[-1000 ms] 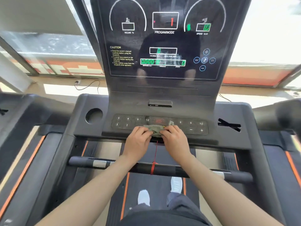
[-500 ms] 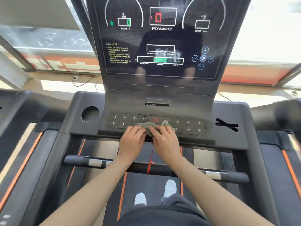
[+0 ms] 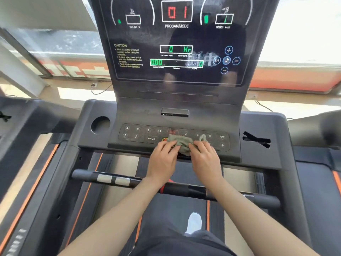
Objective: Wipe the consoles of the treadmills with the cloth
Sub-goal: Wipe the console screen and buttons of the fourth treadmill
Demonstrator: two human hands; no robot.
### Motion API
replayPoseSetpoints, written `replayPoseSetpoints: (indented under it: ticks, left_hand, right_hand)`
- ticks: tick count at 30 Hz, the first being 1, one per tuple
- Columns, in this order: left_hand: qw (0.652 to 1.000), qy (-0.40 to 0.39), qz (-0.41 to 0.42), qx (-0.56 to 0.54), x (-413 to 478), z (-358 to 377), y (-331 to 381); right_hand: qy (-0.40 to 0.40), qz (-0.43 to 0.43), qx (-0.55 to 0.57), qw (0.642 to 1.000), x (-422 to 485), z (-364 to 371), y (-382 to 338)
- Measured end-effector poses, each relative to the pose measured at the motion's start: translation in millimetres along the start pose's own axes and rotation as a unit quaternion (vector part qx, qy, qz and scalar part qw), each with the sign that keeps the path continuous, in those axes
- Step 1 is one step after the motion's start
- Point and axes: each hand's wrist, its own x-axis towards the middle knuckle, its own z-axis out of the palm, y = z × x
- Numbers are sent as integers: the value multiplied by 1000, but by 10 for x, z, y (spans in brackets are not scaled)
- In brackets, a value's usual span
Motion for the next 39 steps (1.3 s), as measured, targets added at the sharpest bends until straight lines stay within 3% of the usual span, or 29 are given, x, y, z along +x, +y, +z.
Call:
replayPoseSetpoints:
  ticks: [6, 13, 18, 27, 33, 39]
  left_hand:
    - [998, -52, 17, 25, 14, -43, 121]
    - [992, -71, 19, 103, -36, -371, -333]
    - [995, -40, 20, 84, -148, -497, -788]
    - [990, -12, -77, 121, -224, -826, -1516]
    - [982, -78, -111, 130, -132, -821, -1636]
    - [978, -134, -126, 97, -177, -771, -1296]
  right_hand:
    - [-9, 34, -1, 999, -106, -60, -24]
    - [-57, 8, -6, 998, 131, 158, -611]
    - [-92, -17, -12, 996, 308, 281, -976]
    - [-193, -73, 59, 977, 751, 673, -1596]
    - [-215, -55, 79, 972, 1098, 706, -1469]
    - [-222, -95, 45, 969, 1017, 618, -1109]
